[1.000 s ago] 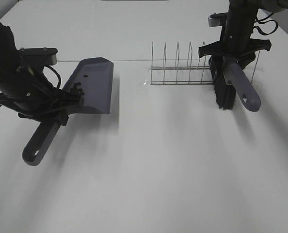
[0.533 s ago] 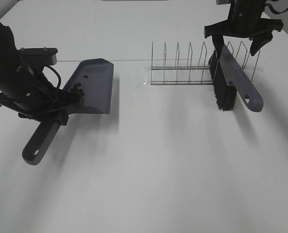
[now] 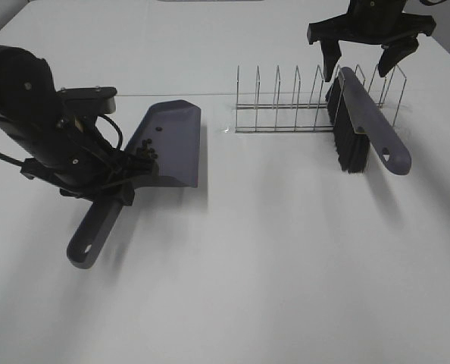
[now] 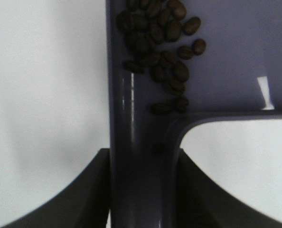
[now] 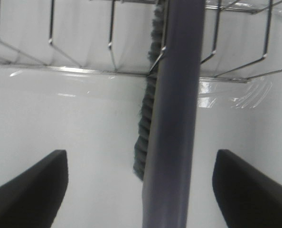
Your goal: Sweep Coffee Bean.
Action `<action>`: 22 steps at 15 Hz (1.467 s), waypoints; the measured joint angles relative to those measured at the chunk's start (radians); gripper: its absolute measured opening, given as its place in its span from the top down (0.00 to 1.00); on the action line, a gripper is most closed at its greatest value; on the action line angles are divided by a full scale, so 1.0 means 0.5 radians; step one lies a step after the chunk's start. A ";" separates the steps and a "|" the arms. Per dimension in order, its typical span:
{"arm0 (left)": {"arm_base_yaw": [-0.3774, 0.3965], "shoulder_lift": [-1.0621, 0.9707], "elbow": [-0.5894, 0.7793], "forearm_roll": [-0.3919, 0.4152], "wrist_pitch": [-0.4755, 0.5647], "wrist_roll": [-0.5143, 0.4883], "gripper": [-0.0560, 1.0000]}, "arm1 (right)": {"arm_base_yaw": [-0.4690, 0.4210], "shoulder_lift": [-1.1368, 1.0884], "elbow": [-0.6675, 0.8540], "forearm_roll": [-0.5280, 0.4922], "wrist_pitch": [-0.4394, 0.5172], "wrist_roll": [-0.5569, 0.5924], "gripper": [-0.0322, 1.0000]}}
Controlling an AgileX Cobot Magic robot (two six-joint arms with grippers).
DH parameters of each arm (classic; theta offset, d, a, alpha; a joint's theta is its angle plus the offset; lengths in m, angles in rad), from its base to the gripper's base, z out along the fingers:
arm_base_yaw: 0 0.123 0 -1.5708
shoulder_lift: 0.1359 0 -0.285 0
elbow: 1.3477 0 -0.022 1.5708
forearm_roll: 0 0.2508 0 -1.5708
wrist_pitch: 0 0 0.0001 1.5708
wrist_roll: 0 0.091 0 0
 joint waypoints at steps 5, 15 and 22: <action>-0.096 0.174 0.000 -0.024 -0.114 -0.010 0.61 | 0.108 -0.428 0.632 -0.016 0.000 -0.004 0.21; -0.106 0.200 0.000 -0.046 -0.066 -0.010 0.37 | 0.108 -1.330 1.776 -0.046 -0.146 0.052 0.21; -0.106 -0.352 -0.002 0.078 0.436 0.000 0.36 | 0.108 -2.008 2.402 -0.046 -0.150 0.052 0.21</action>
